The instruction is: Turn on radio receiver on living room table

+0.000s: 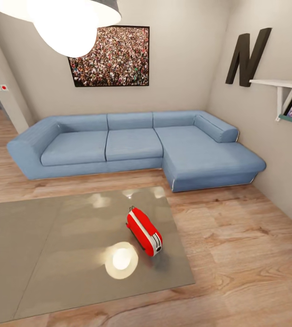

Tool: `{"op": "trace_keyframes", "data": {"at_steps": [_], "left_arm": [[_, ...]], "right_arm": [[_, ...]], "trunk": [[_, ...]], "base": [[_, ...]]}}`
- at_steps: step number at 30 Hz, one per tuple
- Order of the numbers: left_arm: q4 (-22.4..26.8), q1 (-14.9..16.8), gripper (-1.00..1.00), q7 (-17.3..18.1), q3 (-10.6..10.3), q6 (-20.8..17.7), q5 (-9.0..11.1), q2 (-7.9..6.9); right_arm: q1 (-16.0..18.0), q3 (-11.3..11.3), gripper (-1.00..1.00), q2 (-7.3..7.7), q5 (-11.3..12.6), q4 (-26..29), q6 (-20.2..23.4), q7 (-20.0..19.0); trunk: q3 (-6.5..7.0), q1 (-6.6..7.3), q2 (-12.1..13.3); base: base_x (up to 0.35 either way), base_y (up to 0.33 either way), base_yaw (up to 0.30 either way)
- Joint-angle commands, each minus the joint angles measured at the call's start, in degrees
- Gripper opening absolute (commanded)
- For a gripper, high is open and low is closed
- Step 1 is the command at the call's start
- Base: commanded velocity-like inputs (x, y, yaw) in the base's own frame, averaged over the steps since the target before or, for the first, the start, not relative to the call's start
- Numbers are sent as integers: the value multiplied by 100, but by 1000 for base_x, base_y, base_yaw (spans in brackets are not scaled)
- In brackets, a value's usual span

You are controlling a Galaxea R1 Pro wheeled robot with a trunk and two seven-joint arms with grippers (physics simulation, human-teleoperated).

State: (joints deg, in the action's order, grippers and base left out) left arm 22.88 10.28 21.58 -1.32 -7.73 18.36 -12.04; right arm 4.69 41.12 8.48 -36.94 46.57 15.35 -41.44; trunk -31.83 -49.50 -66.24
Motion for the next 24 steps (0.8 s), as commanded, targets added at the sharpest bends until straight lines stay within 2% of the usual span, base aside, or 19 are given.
{"op": "trace_keyframes", "data": {"at_steps": [1,3,7,11,15,18,24], "left_arm": [[-81,2,-100,-2,0,36,1,0],[-214,1,-100,-3,0,101,1,4],[-626,3,-100,-42,0,312,1,21],[-957,2,-100,-65,4,384,1,33],[-1133,3,-100,-112,8,396,1,44],[-1290,1,-100,-210,14,457,-5,52],[-1613,1,-100,-819,14,643,4,230]], "right_arm": [[1,-8,100,0,-6,-107,-2,106],[2,-18,100,-13,-59,-284,-6,283],[5,-37,100,-76,-460,-910,-55,899],[1,-42,100,-186,-677,-1613,-429,1544],[3,-42,100,-209,-709,-2075,-598,1923],[1,-43,100,-214,-708,-2274,-666,2017],[1,-42,100,-220,-701,-2682,-720,2244]], "trunk": [[9,0,0],[27,0,0],[63,0,0],[99,0,0],[135,0,0],[162,0,0],[216,0,0]], "base": [[0,0,0],[0,0,0],[0,0,0],[0,0,0],[0,0,0],[0,0,0],[0,0,0]]}}
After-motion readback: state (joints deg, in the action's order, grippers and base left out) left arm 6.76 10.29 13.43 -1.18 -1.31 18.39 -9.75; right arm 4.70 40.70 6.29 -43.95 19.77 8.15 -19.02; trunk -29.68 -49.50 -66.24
